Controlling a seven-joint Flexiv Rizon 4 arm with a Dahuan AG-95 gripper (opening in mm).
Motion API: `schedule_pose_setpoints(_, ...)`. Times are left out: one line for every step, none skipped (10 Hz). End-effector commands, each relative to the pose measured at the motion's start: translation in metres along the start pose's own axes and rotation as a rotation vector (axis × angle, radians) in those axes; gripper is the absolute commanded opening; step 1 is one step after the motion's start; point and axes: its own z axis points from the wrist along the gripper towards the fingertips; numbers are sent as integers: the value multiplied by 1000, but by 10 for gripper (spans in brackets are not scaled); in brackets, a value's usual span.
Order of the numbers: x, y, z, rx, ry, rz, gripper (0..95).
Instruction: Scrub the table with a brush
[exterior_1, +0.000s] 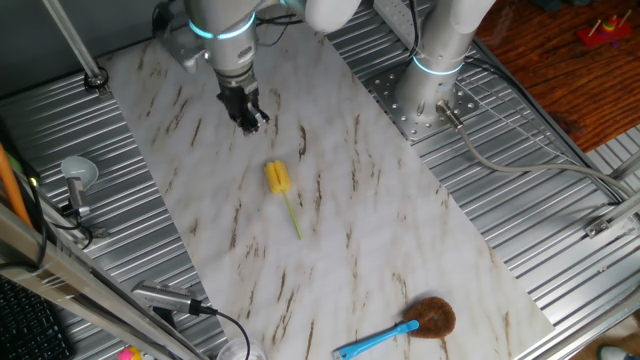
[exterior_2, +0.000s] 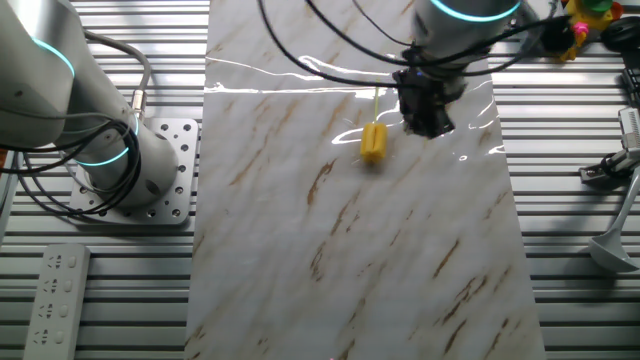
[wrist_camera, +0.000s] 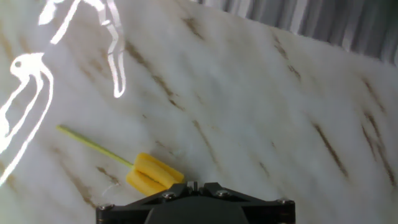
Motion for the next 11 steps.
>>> schedule_pose_setpoints(-28,0,11,31,8,-386,0)
schedule_pose_setpoints(-39,-3,15,44,24,-480,0)
schedule_pose_setpoints(-44,-3,17,41,24,-523,0)
schedule_pose_setpoints(-47,-1,18,40,27,-558,0)
schedule_pose_setpoints(-50,4,22,42,34,-607,0)
schedule_pose_setpoints(-51,12,26,36,39,-610,0)
schedule_pose_setpoints(-52,21,31,38,42,-588,0)
schedule_pose_setpoints(-52,28,34,39,42,-576,0)
schedule_pose_setpoints(-49,36,39,40,41,-571,0)
schedule_pose_setpoints(-45,38,41,39,38,-565,0)
schedule_pose_setpoints(-36,44,47,36,30,-548,0)
